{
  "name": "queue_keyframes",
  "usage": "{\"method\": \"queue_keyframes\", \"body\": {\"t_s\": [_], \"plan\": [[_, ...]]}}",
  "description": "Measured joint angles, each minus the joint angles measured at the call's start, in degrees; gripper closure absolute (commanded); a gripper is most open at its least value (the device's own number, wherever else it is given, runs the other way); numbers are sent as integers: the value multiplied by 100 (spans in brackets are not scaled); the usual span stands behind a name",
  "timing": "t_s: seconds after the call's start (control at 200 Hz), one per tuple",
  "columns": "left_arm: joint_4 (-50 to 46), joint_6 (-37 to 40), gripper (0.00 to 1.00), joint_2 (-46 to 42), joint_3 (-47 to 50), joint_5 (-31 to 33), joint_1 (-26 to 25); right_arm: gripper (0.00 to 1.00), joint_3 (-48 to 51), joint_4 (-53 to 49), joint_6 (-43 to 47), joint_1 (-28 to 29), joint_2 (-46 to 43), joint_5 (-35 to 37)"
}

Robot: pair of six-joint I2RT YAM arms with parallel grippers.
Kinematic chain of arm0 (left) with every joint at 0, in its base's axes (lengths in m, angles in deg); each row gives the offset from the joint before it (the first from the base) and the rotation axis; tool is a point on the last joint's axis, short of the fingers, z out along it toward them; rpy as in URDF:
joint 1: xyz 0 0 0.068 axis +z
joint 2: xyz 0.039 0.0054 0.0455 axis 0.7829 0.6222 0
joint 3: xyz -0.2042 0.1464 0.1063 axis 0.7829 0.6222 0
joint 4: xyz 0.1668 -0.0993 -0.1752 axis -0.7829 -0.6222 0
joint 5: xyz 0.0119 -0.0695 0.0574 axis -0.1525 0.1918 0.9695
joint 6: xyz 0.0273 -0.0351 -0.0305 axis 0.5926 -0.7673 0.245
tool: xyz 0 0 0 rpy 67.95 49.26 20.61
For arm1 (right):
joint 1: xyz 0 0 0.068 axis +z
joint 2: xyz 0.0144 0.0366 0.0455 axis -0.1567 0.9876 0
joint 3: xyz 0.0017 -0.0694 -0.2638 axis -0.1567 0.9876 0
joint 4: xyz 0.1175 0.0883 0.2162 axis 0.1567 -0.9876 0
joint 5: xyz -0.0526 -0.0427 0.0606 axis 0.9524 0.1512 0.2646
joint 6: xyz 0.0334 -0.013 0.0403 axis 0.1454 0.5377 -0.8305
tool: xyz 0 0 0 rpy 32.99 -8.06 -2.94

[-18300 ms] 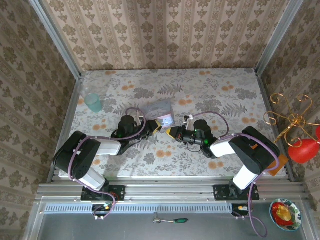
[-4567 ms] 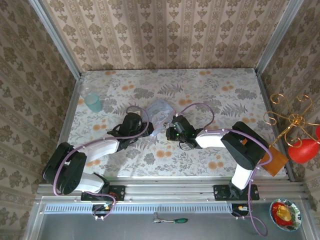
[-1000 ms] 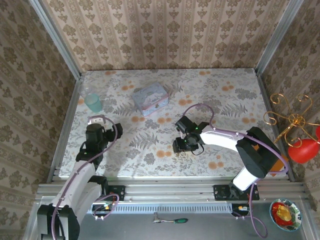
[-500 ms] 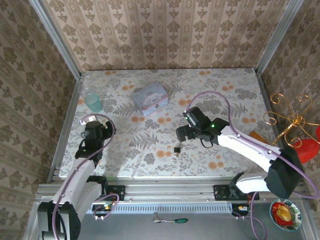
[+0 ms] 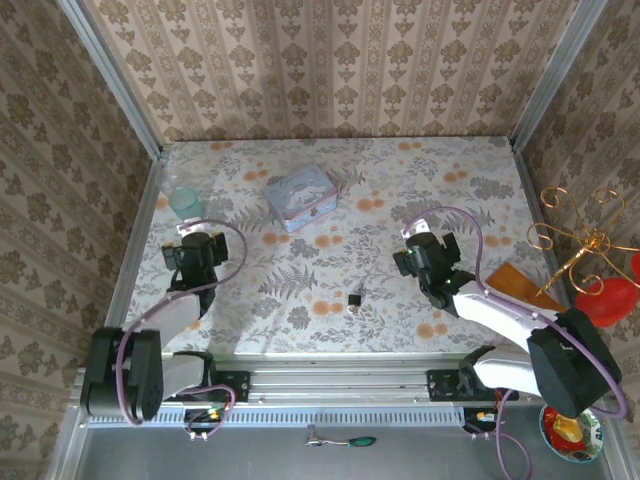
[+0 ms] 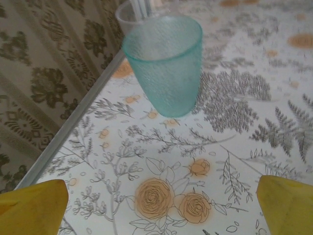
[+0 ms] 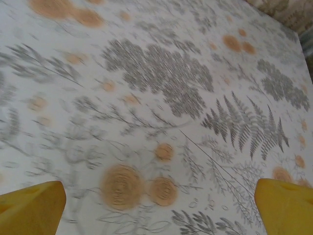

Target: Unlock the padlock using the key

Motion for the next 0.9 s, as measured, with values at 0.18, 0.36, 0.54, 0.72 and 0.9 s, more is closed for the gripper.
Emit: {"method": "queue_keyframes", "body": {"t_s": [0.18,0.36,0.54,0.72,0.9], "plan": [[861,387,0,750,2,-649,249,0,385,1268,455,-654,555,-597],[2304,452,0,1694,22,-1244,608,0,664,2546,616,-1043,590,-1735],[2564,483,0,2013,70,-1453,634,0,710,3244,525,-1635,835,-2758],[2767,485,0,2013,68,-1473,634,0,623,3248,238,-2247,901,-3661],[2802,485,0,2013,68,-1473,634,0,356,3274,-74,-2597,1233,-4229]]}}
